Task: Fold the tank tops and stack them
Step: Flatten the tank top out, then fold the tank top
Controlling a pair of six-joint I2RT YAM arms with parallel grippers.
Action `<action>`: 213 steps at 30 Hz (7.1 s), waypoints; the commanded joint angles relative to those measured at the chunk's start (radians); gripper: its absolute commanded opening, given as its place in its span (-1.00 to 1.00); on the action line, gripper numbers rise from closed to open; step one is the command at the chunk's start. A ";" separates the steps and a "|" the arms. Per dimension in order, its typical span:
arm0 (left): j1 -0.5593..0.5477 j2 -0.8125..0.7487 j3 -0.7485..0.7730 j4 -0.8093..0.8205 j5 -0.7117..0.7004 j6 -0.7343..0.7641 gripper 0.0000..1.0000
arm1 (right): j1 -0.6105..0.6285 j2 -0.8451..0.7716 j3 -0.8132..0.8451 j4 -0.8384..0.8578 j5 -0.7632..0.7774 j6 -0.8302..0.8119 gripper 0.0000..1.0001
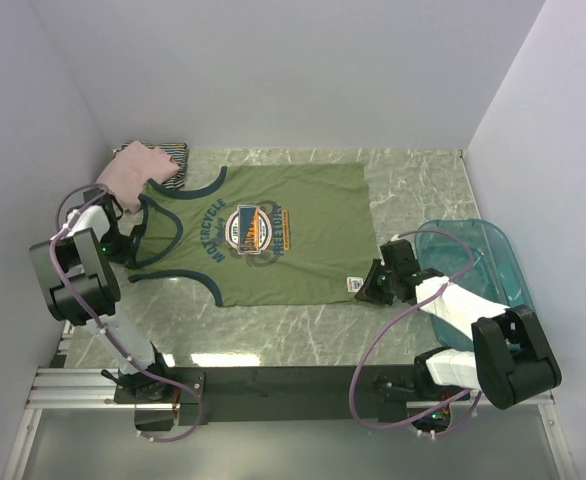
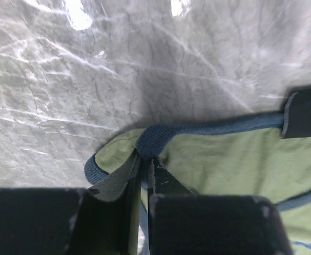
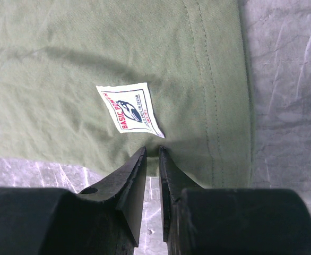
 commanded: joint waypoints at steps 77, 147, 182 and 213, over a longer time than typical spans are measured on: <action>-0.982 -0.538 -0.517 0.107 -0.141 -0.300 0.07 | -0.034 -0.136 -0.060 -0.195 0.311 0.200 -0.21; -1.031 -0.662 -0.678 0.132 -0.126 -0.309 -0.99 | 0.098 -0.333 0.019 -0.482 0.428 0.277 -1.00; -0.676 -0.165 -0.091 0.311 0.031 0.034 -0.99 | -0.080 0.211 0.483 -0.237 0.420 0.085 -1.00; -0.662 -0.047 -0.008 0.277 0.028 0.013 -0.99 | -0.101 0.431 0.638 -0.178 0.393 0.028 -0.76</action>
